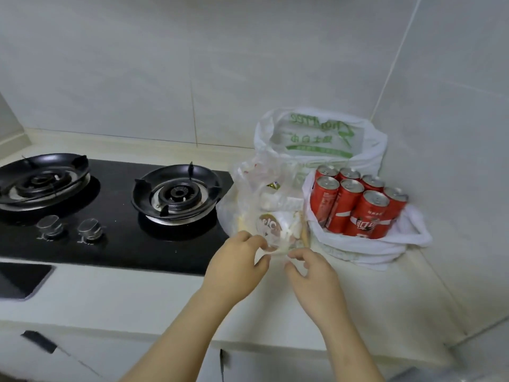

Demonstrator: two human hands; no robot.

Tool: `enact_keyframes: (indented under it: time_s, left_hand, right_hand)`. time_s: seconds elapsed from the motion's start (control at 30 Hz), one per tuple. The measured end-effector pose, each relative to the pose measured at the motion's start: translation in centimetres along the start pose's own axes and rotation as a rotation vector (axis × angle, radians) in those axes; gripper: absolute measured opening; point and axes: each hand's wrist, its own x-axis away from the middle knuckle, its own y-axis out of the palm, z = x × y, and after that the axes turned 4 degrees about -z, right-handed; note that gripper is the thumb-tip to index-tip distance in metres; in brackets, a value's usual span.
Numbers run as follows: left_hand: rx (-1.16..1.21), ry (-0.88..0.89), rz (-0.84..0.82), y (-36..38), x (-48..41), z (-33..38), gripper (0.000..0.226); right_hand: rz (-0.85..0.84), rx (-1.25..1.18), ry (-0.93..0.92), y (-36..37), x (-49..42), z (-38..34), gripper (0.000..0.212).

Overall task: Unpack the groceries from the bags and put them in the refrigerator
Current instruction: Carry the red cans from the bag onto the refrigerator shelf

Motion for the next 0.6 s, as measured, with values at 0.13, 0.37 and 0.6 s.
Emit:
enact_keyframes:
  time_s: [0.13, 0.37, 0.6]
  left_hand:
    - [0.027, 0.033, 0.020, 1.9, -4.1, 2.3, 0.027]
    - [0.099, 0.061, 0.044, 5.5, -10.5, 7.1, 0.022]
    - [0.108, 0.091, 0.151, 7.7, -14.9, 8.9, 0.021]
  right_hand:
    - [0.044, -0.017, -0.029, -2.7, -3.8, 1.6, 0.012]
    - [0.119, -0.045, -0.052, -7.6, -9.0, 5.5, 0.005]
    - [0.324, -0.015, -0.087, -9.9, -12.0, 8.6, 0.008]
